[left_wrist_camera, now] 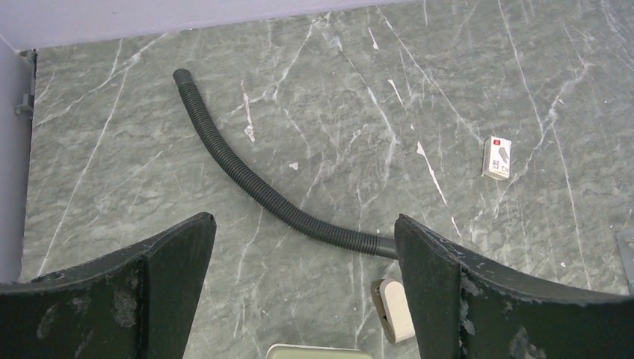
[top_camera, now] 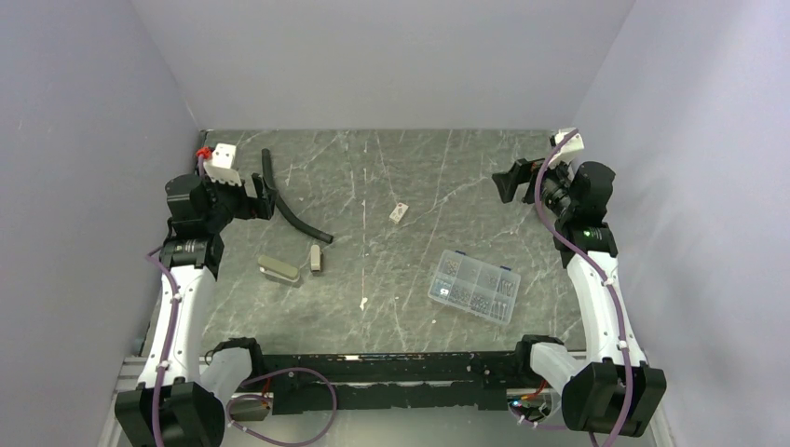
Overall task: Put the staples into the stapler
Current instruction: Adjust the staple box at the center of the board.
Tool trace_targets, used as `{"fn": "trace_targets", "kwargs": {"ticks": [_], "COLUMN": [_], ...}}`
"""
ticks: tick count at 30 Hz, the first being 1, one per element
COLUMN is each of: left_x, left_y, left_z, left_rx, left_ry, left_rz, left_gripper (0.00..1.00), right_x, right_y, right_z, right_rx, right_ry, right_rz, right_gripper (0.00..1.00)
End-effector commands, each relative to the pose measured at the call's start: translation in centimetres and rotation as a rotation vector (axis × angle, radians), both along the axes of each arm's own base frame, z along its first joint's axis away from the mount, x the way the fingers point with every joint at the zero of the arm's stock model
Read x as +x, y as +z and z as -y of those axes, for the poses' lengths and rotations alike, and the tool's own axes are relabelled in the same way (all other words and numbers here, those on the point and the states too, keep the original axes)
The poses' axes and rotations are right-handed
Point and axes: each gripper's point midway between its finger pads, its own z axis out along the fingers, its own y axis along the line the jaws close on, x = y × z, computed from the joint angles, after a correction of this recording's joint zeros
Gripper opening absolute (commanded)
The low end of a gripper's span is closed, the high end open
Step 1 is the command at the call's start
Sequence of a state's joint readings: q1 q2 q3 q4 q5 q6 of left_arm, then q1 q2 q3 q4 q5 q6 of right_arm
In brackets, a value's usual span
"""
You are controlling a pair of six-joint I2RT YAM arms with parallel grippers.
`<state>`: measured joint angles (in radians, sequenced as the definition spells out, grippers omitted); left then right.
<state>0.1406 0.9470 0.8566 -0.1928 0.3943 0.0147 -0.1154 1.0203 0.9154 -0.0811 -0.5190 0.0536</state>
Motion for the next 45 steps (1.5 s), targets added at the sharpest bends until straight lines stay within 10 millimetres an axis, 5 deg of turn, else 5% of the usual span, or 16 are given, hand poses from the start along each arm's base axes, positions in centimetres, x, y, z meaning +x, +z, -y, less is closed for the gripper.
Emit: {"fn": "trace_targets", "kwargs": {"ticks": [1, 9, 19, 32, 39, 45], "left_x": [0.2, -0.1, -0.3, 2.0, 2.9, 4.6], "left_y": [1.0, -1.4, -5.6, -11.8, -13.8, -14.0], "left_z": [0.0, 1.8, 4.6, 8.1, 12.7, 14.7], "left_rx": [0.013, 0.036, 0.09, 0.189, 0.17, 0.143], "left_ry": [-0.009, -0.164, -0.379, -0.534, -0.626, -0.576], "left_rz": [0.026, -0.059, -0.11, -0.268, -0.334, -0.332], "left_gripper": [0.95, 0.95, 0.95, 0.85, 0.84, 0.84], "right_x": [0.4, 1.6, 4.6, 10.7, 9.1, 6.4], "right_y": [1.4, -1.3, -12.8, -23.3, -26.0, -25.3], "right_z": [0.6, -2.2, -14.5, -21.8, -23.3, -24.3], "right_rx": [-0.037, -0.116, -0.403, -0.28, -0.205, -0.091], "right_ry": [-0.017, 0.141, 0.388, 0.525, 0.619, 0.687], "right_rz": [0.066, -0.02, -0.212, -0.488, -0.584, -0.612], "right_gripper": [1.0, 1.0, 1.0, 0.94, 0.84, 0.74]}}
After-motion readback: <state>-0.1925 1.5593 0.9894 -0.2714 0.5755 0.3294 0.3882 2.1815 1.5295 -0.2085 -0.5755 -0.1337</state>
